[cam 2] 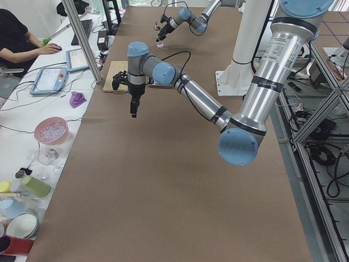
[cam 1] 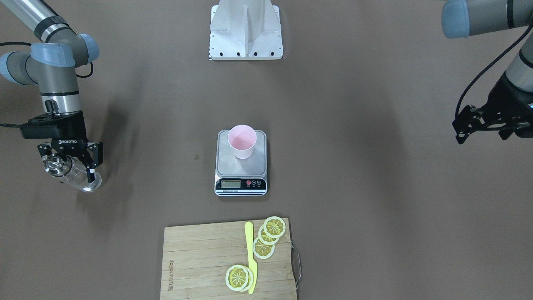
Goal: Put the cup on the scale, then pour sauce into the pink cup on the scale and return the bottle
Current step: 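Lower the bottle onto the table with the right gripper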
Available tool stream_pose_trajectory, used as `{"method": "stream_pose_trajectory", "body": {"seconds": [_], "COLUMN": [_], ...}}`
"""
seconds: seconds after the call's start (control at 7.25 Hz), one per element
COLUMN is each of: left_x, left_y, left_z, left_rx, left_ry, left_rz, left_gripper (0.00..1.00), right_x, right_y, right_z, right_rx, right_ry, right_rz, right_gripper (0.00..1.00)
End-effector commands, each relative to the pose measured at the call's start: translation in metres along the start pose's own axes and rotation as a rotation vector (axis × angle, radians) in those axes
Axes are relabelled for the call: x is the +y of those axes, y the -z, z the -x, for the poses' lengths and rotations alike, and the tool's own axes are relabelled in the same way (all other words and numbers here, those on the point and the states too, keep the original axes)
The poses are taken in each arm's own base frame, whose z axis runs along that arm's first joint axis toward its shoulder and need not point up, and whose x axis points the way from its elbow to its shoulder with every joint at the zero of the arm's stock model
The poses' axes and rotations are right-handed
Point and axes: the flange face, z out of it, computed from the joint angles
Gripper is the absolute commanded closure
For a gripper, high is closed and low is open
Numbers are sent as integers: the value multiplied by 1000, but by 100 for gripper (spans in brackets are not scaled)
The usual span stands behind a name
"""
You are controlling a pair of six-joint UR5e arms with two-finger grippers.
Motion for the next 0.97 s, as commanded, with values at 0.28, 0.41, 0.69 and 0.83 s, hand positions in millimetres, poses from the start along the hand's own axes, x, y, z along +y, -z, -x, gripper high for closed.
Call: {"method": "stream_pose_trajectory", "body": {"seconds": [0.28, 0.41, 0.69, 0.83], "left_x": [0, 0, 0, 0], "left_y": [-2, -2, -2, -2], "left_z": [0, 1, 1, 0], "left_rx": [-2, -2, -2, -2], "left_ry": [1, 2, 2, 1], "left_rz": [4, 3, 3, 4], "left_gripper": [2, 2, 2, 2], "right_x": [0, 1, 0, 0], "right_y": [-12, -13, -13, -13], "right_z": [13, 13, 12, 12], "right_rx": [-6, -5, -4, -5], "right_ry": [-1, -1, -1, -1], "right_rz": [-1, -1, -2, 0], "right_gripper": [46, 40, 0, 0]}}
